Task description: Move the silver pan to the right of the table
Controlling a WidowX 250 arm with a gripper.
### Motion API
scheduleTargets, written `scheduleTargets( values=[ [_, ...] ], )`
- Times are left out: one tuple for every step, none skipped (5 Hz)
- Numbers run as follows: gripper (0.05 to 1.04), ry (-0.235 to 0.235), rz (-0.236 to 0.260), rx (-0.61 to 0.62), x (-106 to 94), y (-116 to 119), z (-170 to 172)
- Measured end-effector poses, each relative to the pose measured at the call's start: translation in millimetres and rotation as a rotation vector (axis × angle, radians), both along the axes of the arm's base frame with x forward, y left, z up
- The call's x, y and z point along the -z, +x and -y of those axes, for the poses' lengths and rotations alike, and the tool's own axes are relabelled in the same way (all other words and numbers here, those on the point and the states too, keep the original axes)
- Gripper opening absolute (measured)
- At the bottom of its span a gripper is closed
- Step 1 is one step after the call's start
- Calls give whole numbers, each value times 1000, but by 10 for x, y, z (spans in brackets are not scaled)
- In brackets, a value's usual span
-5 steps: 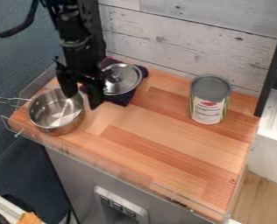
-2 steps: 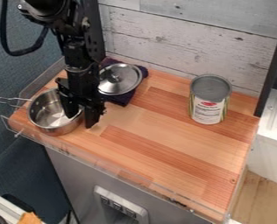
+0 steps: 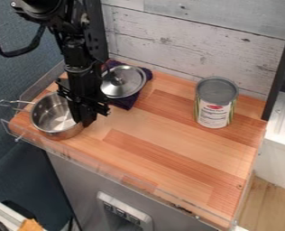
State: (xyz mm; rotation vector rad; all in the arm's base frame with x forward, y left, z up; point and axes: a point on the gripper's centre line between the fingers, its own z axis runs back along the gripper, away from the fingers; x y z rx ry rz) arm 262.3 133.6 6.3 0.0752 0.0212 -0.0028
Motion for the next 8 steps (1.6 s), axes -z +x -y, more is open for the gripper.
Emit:
scheduleTargets(
  values=[
    [80,9,27,-17,-67,1,32],
    [73,13,16,-26,-81,-27,149],
    [70,-7,39,-72,-305,-95,357],
    [67,-10,71,-53,-509,-169,777],
    [67,-17,82,30,-490,-227,1242],
    [67,-25,78,111,-339,-219,1677],
    [67,-14,42,161,-150,-212,1886],
    [67,-6,22,184,42,-130,2020]
  ],
)
